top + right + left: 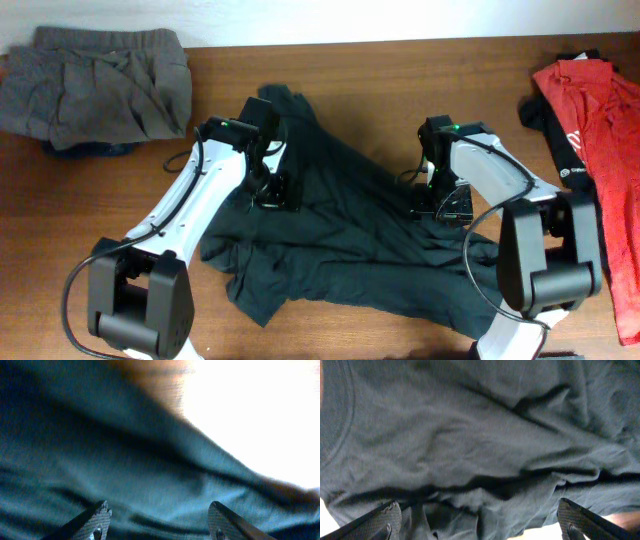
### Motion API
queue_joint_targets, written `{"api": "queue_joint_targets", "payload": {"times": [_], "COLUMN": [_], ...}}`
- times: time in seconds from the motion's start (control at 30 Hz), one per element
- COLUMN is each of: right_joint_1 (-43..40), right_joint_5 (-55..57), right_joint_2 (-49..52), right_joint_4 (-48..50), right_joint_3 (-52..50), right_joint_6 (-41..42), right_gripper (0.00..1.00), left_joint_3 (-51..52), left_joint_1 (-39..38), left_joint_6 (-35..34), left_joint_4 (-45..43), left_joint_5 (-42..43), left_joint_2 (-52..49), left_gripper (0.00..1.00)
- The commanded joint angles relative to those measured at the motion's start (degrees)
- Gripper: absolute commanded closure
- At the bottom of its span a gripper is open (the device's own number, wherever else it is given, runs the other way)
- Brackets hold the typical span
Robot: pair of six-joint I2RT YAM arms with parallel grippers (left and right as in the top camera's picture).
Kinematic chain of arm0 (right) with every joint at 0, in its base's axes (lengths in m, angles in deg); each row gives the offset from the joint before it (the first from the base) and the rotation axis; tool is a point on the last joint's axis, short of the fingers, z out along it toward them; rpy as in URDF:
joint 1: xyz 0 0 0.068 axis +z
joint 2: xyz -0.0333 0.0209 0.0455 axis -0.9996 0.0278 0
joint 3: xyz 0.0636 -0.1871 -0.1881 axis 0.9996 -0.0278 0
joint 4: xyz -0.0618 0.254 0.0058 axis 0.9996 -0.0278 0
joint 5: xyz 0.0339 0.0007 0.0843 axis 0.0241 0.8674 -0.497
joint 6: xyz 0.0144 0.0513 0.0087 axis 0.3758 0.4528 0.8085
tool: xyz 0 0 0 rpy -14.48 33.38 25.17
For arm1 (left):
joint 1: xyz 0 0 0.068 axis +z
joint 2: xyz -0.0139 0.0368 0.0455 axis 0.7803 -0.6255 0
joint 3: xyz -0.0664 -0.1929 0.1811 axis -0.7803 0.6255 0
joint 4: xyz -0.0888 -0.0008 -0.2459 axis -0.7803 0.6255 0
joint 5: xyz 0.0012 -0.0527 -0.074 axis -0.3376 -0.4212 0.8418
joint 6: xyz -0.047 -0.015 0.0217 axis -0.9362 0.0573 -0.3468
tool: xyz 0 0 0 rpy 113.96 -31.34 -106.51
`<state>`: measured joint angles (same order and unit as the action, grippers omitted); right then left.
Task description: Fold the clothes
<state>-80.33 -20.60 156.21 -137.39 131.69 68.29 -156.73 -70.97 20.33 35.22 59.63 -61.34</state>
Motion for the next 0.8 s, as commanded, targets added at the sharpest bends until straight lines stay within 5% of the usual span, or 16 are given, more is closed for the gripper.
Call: {"api": "queue_joint_targets", "payload": {"times": [0.0,0.13,0.33,0.4,0.77], "right_joint_1": [0.15,0.15,0.09,0.07,-0.13], "right_joint_5": [5.05,7.45,8.20,8.22,9.77], "right_joint_2": [2.29,3.41,3.43,3.41,3.41], "right_joint_4": [2.67,6.23,11.47,12.90,35.67], "right_joint_3": [-0.57,-0.63,-0.63,-0.63,-0.61], "right_joint_6": [1.42,1.42,1.40,1.40,-6.14], "right_gripper": [0.33,0.38,0.89,0.96,0.94], "left_joint_3": [-0.61,-0.61,-0.61,-0.61,-0.61], "left_joint_1": [0.37,0.35,0.35,0.35,0.35], "left_joint_6": [2.71,4.00,3.96,3.96,3.96], "left_joint_4": [-2.25,-4.70,-5.27,-5.27,-5.51], "left_joint_5": [-0.39,-0.39,-0.33,-0.13,1.16], "left_joint_2": [-0.48,-1.38,-5.84,-6.88,-7.74], "left_gripper": [0.01,0.02,0.02,0.03,0.03]}}
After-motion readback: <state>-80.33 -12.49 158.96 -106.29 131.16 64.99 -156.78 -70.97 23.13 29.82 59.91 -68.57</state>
